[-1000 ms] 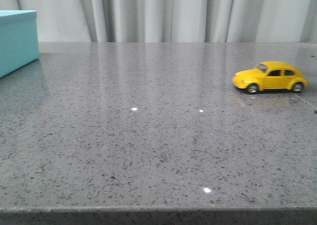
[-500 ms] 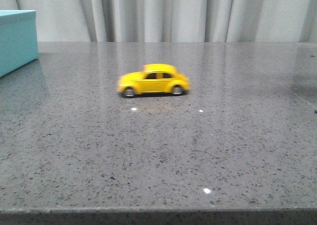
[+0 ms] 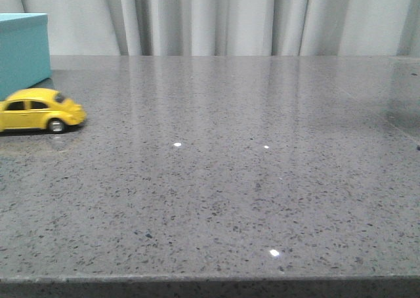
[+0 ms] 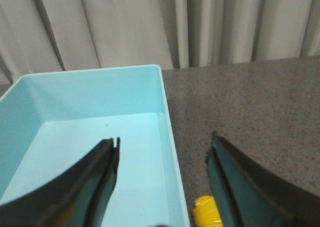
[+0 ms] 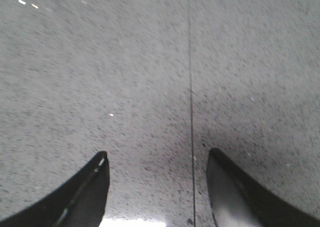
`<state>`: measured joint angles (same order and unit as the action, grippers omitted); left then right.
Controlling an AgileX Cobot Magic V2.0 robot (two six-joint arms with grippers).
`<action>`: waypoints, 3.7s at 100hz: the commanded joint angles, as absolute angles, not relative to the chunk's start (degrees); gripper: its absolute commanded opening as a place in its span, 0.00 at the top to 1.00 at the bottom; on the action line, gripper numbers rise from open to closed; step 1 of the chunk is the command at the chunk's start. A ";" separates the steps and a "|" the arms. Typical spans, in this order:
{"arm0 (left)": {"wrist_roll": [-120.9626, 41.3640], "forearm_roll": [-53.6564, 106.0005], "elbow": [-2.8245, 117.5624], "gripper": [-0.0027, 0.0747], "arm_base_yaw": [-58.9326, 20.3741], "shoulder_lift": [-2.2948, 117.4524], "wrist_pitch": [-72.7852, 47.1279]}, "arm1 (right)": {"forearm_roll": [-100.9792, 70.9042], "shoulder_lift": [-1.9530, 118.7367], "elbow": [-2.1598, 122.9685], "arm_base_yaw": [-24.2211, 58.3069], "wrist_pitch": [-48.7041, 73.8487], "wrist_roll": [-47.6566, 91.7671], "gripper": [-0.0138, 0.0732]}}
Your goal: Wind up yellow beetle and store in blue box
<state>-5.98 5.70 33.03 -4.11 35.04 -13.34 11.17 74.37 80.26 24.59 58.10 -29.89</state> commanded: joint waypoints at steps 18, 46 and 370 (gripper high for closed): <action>-18.96 6.51 49.12 0.47 -4.64 47.57 -25.30 | 12.02 65.89 79.07 24.75 52.84 -29.02 0.34; -41.13 16.59 67.87 0.46 -4.64 65.11 -46.92 | 10.62 61.81 79.07 24.75 51.11 -28.20 0.34; -13.97 12.89 110.68 0.85 12.20 92.61 -70.56 | 7.14 59.74 79.07 24.75 48.14 -24.34 0.34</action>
<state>-16.12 13.71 109.98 10.76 94.11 -71.72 7.08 60.82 77.81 24.71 52.55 -24.74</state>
